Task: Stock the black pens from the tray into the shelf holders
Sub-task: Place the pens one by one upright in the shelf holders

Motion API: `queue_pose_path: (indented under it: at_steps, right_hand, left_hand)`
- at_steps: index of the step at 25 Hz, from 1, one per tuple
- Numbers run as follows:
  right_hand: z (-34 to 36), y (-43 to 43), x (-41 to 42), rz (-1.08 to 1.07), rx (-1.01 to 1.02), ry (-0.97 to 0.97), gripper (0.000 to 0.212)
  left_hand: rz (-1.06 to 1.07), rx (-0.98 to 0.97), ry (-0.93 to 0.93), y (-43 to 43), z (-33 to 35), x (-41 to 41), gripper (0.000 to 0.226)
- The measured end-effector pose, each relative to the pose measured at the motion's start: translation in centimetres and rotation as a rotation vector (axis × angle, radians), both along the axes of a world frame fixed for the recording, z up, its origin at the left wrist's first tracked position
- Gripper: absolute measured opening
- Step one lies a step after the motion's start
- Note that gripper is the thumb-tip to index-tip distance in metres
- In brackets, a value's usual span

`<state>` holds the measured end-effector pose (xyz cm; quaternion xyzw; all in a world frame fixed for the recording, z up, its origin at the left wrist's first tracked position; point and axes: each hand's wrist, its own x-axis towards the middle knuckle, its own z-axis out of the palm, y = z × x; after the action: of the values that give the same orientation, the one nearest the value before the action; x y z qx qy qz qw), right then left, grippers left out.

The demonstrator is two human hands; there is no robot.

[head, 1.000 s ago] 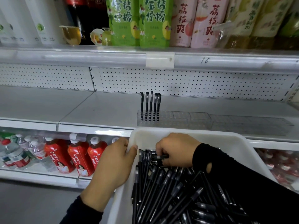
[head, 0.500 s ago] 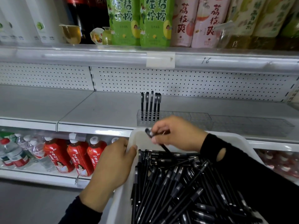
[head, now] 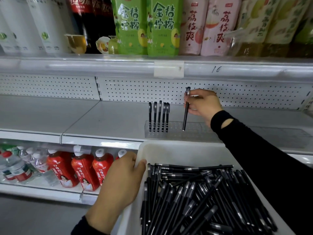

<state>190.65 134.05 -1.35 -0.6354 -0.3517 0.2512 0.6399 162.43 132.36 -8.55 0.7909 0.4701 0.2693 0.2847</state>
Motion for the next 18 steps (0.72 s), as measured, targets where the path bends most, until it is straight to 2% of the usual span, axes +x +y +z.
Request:
queue_pose_path:
  at_steps: [6,11,18]
  right_hand:
    - [-2.1,3.8,0.8,-0.145,-0.019,-0.135,0.009]
    - [-2.9,5.2,0.9,-0.176,-0.004,-0.177,0.025]
    - [-4.2,6.5,0.7,-0.160,-0.051,-0.308,0.020]
  left_hand:
    - [-0.009,0.000,0.000,0.0,-0.1,0.2,0.024]
    - [-0.015,0.000,-0.018,0.0,-0.2,0.2,0.026]
    - [-0.003,0.004,-0.005,-0.2,-0.1,0.3,0.025]
